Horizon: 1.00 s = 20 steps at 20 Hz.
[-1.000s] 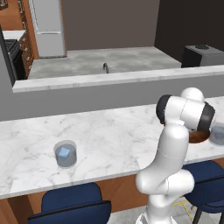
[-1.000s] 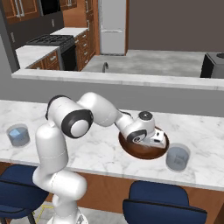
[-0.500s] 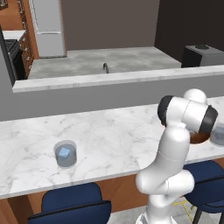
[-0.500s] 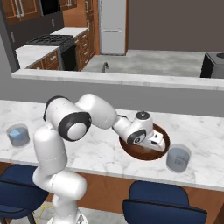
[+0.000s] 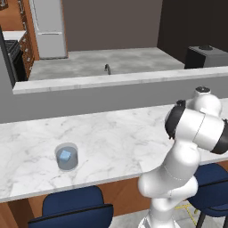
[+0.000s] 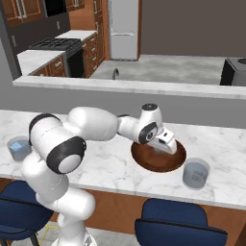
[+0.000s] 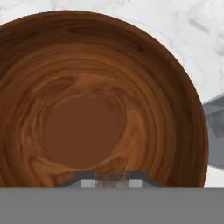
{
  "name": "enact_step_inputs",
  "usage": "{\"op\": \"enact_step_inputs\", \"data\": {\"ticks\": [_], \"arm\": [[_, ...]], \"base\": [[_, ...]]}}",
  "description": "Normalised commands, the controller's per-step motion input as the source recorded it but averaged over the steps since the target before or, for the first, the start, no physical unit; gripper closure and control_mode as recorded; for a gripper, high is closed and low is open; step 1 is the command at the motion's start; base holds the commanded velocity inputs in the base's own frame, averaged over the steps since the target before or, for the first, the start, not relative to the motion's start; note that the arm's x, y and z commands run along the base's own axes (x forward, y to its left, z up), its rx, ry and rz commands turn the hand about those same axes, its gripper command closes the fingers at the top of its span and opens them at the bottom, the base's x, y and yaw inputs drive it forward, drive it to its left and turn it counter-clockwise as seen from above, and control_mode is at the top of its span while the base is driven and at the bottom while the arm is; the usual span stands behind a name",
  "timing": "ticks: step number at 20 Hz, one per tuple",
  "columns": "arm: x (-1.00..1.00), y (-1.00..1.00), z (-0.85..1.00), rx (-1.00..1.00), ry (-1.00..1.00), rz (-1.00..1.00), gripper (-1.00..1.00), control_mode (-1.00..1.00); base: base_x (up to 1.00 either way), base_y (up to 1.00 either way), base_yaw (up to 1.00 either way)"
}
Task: There are four ice cubes in the ice bowl. Place two ice cubes in each glass of water.
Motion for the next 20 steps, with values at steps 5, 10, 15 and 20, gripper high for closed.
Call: {"op": "enact_step_inputs", "data": {"ticks": [5, 10, 15, 20], "arm": [[-0.27, -0.17, 0.71, 0.0, 0.33, -0.28, 1.0, -1.0], [-0.51, -0.57, 0.22, 0.0, 0.3, -0.35, 1.0, -1.0], [-0.36, -0.44, 0.26, 0.09, 0.05, -0.22, 1.0, -1.0], [-0.1, -0.19, 0.09, 0.08, -0.2, -0.16, 1.0, -1.0]], "base": [[0.0, 0.0, 0.0], [0.0, 0.0, 0.0], [0.0, 0.0, 0.0], [0.0, 0.0, 0.0]]}}
